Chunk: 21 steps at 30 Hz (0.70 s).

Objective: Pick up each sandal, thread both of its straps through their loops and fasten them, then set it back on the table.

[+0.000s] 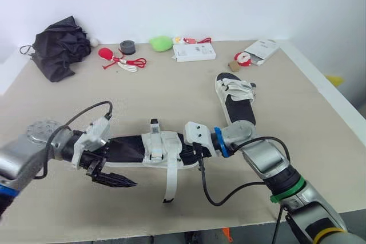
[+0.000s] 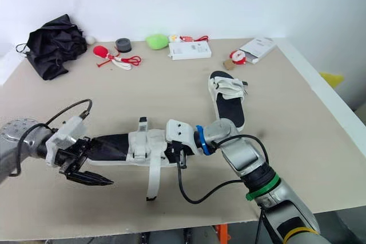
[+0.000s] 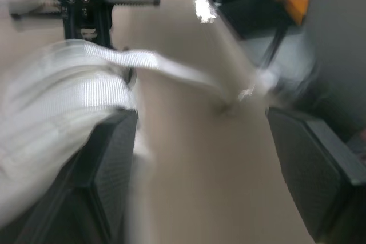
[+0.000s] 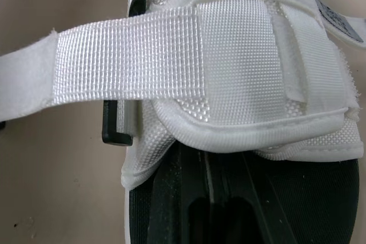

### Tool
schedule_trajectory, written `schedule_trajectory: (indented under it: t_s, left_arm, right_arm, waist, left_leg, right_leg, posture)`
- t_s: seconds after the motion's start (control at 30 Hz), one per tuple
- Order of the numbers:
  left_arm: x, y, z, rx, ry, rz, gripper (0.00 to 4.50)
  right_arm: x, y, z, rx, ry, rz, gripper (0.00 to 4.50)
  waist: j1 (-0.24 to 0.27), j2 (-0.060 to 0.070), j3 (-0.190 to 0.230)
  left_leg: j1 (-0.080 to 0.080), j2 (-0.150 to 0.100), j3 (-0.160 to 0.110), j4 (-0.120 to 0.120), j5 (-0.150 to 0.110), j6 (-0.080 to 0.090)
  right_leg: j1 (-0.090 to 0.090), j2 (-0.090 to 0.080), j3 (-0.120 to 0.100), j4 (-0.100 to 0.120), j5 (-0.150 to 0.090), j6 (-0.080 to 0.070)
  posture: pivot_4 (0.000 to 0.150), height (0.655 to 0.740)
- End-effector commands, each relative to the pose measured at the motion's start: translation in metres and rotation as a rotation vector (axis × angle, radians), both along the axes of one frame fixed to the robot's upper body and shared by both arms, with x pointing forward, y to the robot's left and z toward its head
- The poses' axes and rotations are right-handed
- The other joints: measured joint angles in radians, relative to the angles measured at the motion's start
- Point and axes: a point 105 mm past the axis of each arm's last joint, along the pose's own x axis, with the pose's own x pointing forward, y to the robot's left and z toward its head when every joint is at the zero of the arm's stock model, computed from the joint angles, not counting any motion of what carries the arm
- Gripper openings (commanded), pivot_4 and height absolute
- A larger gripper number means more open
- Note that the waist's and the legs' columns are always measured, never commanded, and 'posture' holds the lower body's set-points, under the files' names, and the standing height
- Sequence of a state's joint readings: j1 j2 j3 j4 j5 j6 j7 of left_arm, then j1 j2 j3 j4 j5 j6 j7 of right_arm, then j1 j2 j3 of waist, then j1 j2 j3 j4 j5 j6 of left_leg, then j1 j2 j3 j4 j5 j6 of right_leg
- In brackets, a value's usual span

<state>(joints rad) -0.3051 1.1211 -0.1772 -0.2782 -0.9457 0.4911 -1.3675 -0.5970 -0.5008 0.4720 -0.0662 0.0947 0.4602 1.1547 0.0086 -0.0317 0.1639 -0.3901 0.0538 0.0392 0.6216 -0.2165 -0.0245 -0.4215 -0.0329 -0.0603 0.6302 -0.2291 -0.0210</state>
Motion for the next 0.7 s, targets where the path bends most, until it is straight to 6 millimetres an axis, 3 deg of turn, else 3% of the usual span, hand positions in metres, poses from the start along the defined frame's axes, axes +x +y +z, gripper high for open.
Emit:
schedule_trajectory:
  t_s: [0.03, 0.1, 0.27, 0.37, 0.53, 0.7]
  left_arm:
    - [-0.023, -0.016, -0.004, 0.009, 0.260, 0.047, 3.68]
    - [-0.028, -0.022, -0.010, 0.015, 0.329, 0.083, 3.68]
    - [-0.026, -0.037, -0.061, 0.052, 0.428, 0.309, 3.68]
    - [-0.023, -0.038, -0.069, 0.060, 0.412, 0.362, 3.68]
    - [-0.020, -0.053, -0.079, 0.013, 0.395, 0.404, 3.68]
    - [-0.019, -0.067, -0.079, -0.050, 0.446, 0.413, 3.68]
  right_arm:
    - [0.001, -0.024, -0.047, -0.163, 0.115, -0.102, 0.00]
    - [0.001, -0.023, -0.047, -0.162, 0.116, -0.100, 0.00]
    - [-0.006, -0.022, -0.048, -0.164, 0.130, -0.086, 0.00]
    - [-0.006, -0.021, -0.047, -0.166, 0.132, -0.083, 0.00]
    - [-0.010, -0.025, -0.047, -0.181, 0.139, -0.073, 0.00]
    - [-0.012, -0.028, -0.046, -0.197, 0.142, -0.064, 0.00]
  waist:
    - [-0.001, 0.002, 0.002]
    - [-0.001, 0.002, 0.002]
    - [-0.001, 0.004, 0.000]
    - [0.001, -0.001, -0.001]
    - [0.001, 0.002, -0.004]
    - [0.003, 0.001, -0.005]
  left_leg:
    - [0.000, -0.001, 0.001, 0.000, 0.000, 0.000]
    - [0.000, -0.001, 0.001, 0.000, 0.000, 0.000]
    - [0.000, -0.002, 0.001, -0.001, 0.000, 0.000]
    - [0.000, -0.002, 0.000, -0.001, 0.000, 0.000]
    - [0.000, -0.004, 0.000, -0.001, 0.000, -0.001]
    - [-0.001, -0.007, 0.000, 0.000, 0.000, -0.001]
  right_leg:
    - [0.000, -0.002, 0.000, 0.000, 0.000, 0.000]
    - [0.000, -0.002, 0.001, 0.000, 0.000, 0.001]
    - [0.003, 0.002, 0.004, 0.001, 0.003, 0.005]
    - [0.003, 0.002, 0.005, 0.001, 0.003, 0.004]
    - [0.004, 0.001, 0.005, 0.001, 0.000, 0.000]
    - [0.004, -0.003, 0.006, 0.001, 0.001, 0.002]
  posture:
    - [0.150, 0.7400]
    - [0.150, 0.7400]
    - [0.150, 0.7400]
    - [0.150, 0.7400]
    - [0.150, 0.7400]
    - [0.150, 0.7400]
